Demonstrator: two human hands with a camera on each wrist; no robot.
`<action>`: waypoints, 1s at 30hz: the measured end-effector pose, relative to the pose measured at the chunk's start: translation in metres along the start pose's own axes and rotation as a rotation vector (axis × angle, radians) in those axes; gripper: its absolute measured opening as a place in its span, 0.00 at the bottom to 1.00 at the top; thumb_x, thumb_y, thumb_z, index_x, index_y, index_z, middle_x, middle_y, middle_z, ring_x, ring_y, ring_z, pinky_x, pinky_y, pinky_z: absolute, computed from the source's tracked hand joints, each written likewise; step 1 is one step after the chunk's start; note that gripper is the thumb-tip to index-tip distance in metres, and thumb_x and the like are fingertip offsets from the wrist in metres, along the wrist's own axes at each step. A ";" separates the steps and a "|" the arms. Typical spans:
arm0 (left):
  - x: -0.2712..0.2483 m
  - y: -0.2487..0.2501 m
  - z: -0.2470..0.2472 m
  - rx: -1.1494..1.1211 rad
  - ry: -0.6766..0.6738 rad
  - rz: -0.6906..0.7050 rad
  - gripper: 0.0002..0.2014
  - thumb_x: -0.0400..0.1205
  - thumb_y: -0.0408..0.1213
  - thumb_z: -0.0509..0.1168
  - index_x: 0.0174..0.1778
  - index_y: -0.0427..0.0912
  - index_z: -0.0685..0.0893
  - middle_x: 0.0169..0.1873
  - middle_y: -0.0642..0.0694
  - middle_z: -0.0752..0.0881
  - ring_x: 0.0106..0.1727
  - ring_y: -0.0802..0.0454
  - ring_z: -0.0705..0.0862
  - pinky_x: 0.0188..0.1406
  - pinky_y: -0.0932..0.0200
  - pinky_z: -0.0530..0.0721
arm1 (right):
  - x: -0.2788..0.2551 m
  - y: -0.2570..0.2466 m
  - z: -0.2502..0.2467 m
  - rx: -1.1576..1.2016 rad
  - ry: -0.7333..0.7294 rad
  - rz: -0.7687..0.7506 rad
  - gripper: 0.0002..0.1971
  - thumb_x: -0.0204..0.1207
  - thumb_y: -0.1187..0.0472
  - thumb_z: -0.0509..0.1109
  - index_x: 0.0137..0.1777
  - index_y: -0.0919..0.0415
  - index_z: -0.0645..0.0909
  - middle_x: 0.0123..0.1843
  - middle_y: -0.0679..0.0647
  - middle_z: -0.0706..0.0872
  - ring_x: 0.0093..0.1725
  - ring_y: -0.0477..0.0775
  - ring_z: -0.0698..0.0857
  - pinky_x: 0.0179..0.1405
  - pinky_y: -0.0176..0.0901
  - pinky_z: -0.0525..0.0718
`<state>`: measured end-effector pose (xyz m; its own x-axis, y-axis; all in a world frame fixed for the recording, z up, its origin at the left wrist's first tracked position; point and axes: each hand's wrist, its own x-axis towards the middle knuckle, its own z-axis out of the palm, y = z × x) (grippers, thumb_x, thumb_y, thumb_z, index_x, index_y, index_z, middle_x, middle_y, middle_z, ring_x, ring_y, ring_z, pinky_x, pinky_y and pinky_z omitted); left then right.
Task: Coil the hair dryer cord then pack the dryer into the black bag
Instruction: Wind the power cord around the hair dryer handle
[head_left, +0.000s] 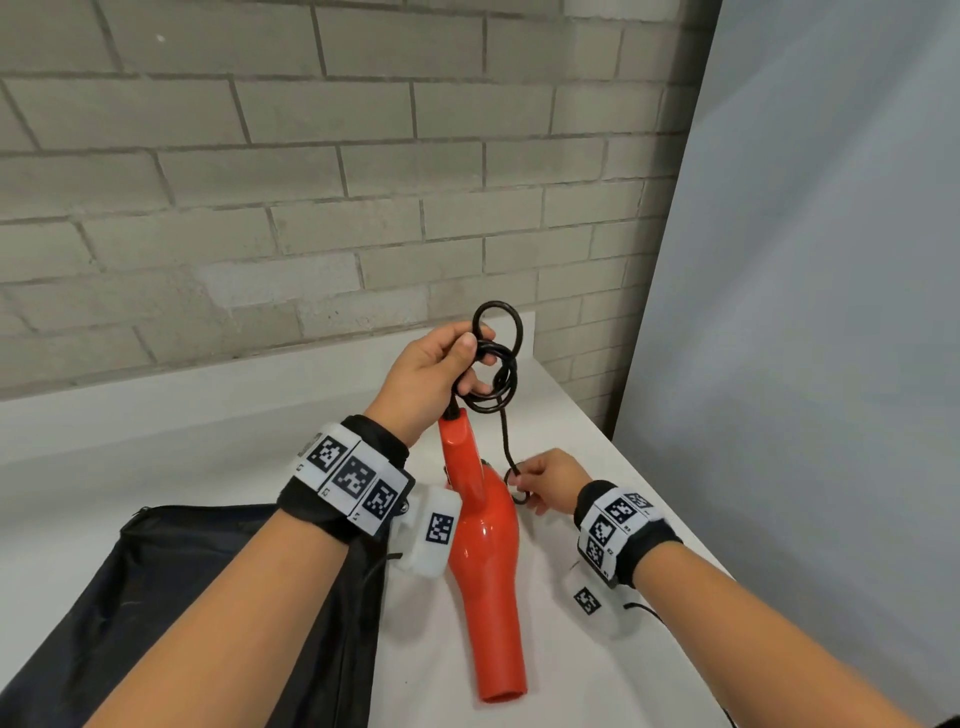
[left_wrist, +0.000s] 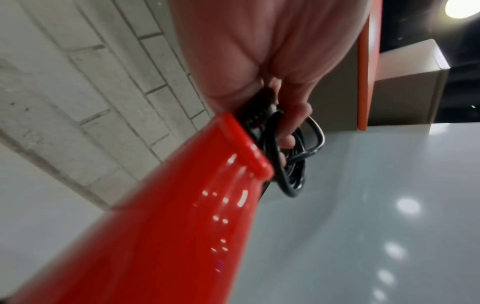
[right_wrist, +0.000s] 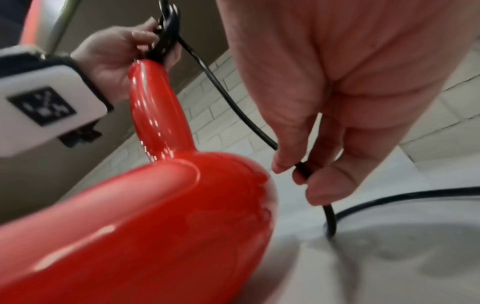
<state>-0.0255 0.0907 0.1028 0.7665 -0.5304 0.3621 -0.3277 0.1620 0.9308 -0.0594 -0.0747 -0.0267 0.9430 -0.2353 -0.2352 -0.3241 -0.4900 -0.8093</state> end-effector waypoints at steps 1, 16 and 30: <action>0.000 0.000 0.000 -0.027 -0.017 0.000 0.12 0.85 0.31 0.50 0.53 0.45 0.79 0.34 0.46 0.77 0.20 0.61 0.69 0.37 0.66 0.86 | 0.000 0.001 0.001 -0.030 -0.002 0.018 0.08 0.77 0.67 0.65 0.50 0.68 0.85 0.30 0.52 0.80 0.24 0.46 0.77 0.19 0.30 0.78; 0.000 -0.001 0.002 -0.130 -0.071 -0.042 0.14 0.85 0.32 0.51 0.53 0.47 0.81 0.31 0.51 0.80 0.20 0.63 0.67 0.32 0.66 0.82 | -0.025 -0.051 -0.012 0.305 0.106 -0.477 0.10 0.79 0.68 0.62 0.39 0.59 0.81 0.32 0.49 0.80 0.30 0.34 0.79 0.37 0.23 0.76; -0.001 0.002 0.000 0.097 -0.122 -0.028 0.16 0.85 0.31 0.50 0.38 0.48 0.80 0.21 0.61 0.78 0.20 0.62 0.66 0.29 0.66 0.79 | -0.033 -0.062 -0.025 0.092 0.004 -0.554 0.08 0.79 0.66 0.63 0.55 0.58 0.80 0.48 0.49 0.86 0.50 0.36 0.83 0.56 0.38 0.77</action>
<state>-0.0268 0.0916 0.1042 0.7051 -0.6316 0.3222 -0.3640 0.0676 0.9290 -0.0723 -0.0577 0.0451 0.9702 0.0326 0.2403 0.2274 -0.4660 -0.8551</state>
